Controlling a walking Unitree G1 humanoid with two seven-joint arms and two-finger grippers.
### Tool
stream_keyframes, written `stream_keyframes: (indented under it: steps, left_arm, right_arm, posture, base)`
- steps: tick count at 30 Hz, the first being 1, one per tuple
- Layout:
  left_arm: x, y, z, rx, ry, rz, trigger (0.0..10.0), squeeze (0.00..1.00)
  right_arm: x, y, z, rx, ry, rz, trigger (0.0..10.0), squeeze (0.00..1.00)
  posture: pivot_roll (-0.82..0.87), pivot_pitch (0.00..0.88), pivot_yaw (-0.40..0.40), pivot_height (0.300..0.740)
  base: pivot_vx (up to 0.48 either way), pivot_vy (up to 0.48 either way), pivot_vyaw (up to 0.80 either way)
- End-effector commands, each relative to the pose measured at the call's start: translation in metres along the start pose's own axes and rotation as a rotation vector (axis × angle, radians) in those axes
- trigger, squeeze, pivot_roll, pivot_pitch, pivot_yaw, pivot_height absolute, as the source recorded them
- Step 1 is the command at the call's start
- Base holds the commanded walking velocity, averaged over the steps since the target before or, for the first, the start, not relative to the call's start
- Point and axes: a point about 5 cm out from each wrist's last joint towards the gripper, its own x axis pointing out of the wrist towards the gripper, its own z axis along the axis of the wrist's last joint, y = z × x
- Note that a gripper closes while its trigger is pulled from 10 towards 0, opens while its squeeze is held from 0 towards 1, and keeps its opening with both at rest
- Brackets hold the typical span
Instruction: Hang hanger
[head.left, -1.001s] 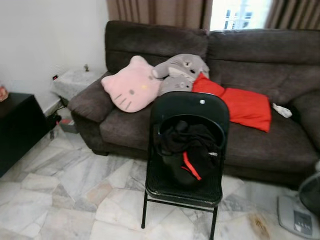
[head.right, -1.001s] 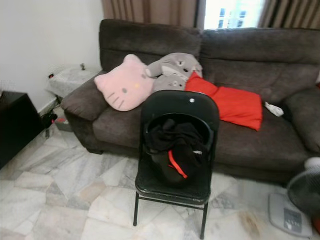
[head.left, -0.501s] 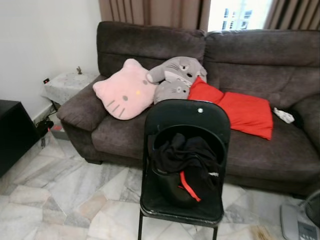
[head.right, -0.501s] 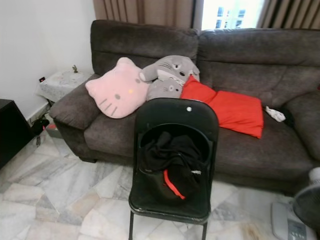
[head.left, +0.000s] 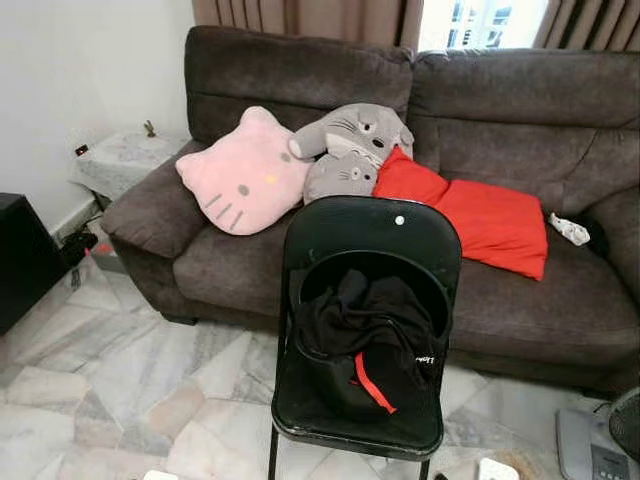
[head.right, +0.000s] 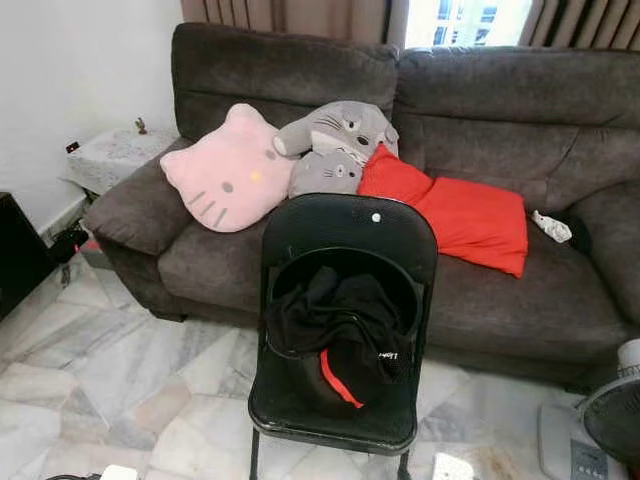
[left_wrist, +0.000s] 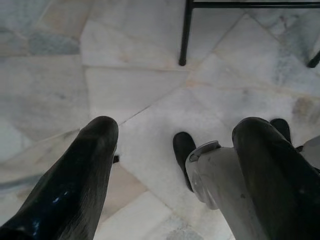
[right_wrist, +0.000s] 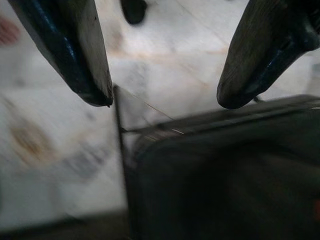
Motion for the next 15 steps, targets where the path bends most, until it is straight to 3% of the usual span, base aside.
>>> stream_keyframes:
  steps: [1, 3, 10, 15]
  left_arm:
    - [0.002, -0.004, 0.0, 0.011, 0.014, -0.004, 10.0, 0.0]
    - [0.003, -0.006, 0.001, 0.011, 0.01, -0.002, 10.0, 0.0]
    - [0.012, -0.027, 0.017, -0.012, -0.032, 0.013, 10.0, 0.0]
    - [0.013, -0.032, 0.016, -0.025, -0.038, 0.019, 10.0, 0.0]
  right_arm:
    - [0.003, 0.006, 0.01, -0.034, -0.041, 0.021, 10.0, 0.0]
    - [0.005, 0.01, 0.015, -0.036, -0.059, 0.033, 10.0, 0.0]
    - [0.014, 0.03, 0.047, -0.18, -0.162, 0.139, 10.0, 0.0]
    - [0.015, 0.036, 0.05, -0.203, -0.166, 0.17, 10.0, 0.0]
  posture:
    - [-0.06, 0.0, 0.033, 0.74]
    - [-0.06, 0.0, 0.034, 0.74]
    - [-0.03, 0.0, -0.005, 0.74]
    - [-0.04, 0.006, 0.003, 0.74]
  base:
    - [0.0, 0.0, 0.0]
    - [0.0, 0.0, 0.0]
    - [0.0, 0.0, 0.0]
    - [0.0, 0.0, 0.0]
